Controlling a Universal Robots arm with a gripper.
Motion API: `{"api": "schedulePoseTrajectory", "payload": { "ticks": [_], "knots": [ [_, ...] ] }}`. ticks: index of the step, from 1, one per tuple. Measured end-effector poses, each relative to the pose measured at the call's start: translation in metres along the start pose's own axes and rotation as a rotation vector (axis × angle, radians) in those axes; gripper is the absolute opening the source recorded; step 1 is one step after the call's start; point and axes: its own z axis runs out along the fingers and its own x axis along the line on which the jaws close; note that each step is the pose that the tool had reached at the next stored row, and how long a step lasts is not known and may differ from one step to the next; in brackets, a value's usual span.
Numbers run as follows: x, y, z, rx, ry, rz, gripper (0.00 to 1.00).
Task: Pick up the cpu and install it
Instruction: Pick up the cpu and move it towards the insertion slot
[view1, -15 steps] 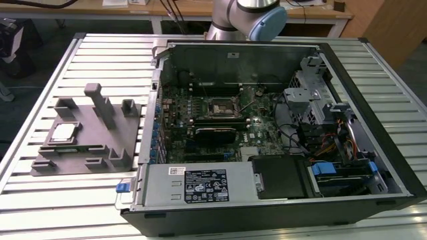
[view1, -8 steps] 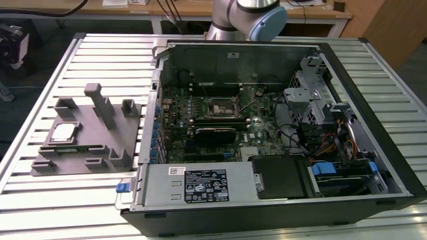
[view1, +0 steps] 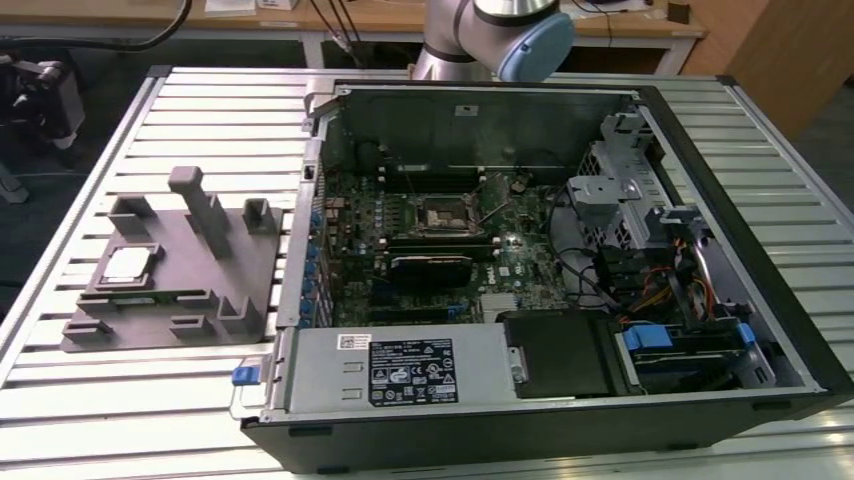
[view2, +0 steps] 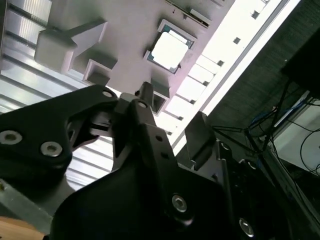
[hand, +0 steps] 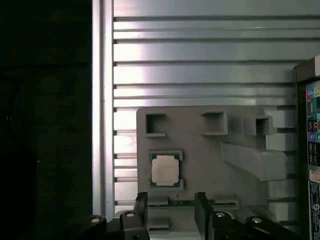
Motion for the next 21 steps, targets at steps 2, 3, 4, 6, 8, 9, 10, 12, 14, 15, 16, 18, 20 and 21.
{"api": "schedulePoseTrajectory", "payload": {
  "ticks": [2, 3, 4, 6, 8, 9, 10, 12, 14, 15, 16, 18, 20, 21],
  "knots": [
    [0.0, -0.0002, 0.0036, 0.0, 0.0001, 0.0, 0.58],
    [0.0001, -0.0003, 0.0054, 0.0, 0.0001, 0.0, 0.64],
    [0.0, -0.0005, 0.0073, -0.0001, 0.0001, 0.0, 0.64],
    [0.0, -0.0008, 0.0108, 0.0, 0.0001, 0.0, 0.71],
    [0.0, -0.0016, 0.0146, -0.0001, 0.0002, -0.006, 0.71],
    [0.0, -0.0019, 0.0164, -0.0002, 0.0004, -0.011, 0.71],
    [0.0, -0.0022, 0.0181, -0.0002, 0.0007, -0.015, 0.71],
    [0.0001, -0.0026, 0.0216, -0.0002, 0.0011, -0.021, 0.71],
    [0.0001, -0.0028, 0.0253, -0.0003, 0.0011, -0.023, 0.71],
    [0.0001, -0.0029, 0.0273, -0.0003, 0.0011, -0.024, 0.71],
    [0.0001, -0.003, 0.029, -0.0003, 0.0011, -0.025, 0.71],
    [0.0001, -0.0032, 0.0327, -0.0003, 0.0014, -0.025, 0.71],
    [0.0001, -0.0035, 0.0363, -0.0004, 0.002, -0.026, 0.71],
    [0.0001, -0.0037, 0.0381, -0.0003, 0.0029, -0.026, 0.71]
  ]
}}
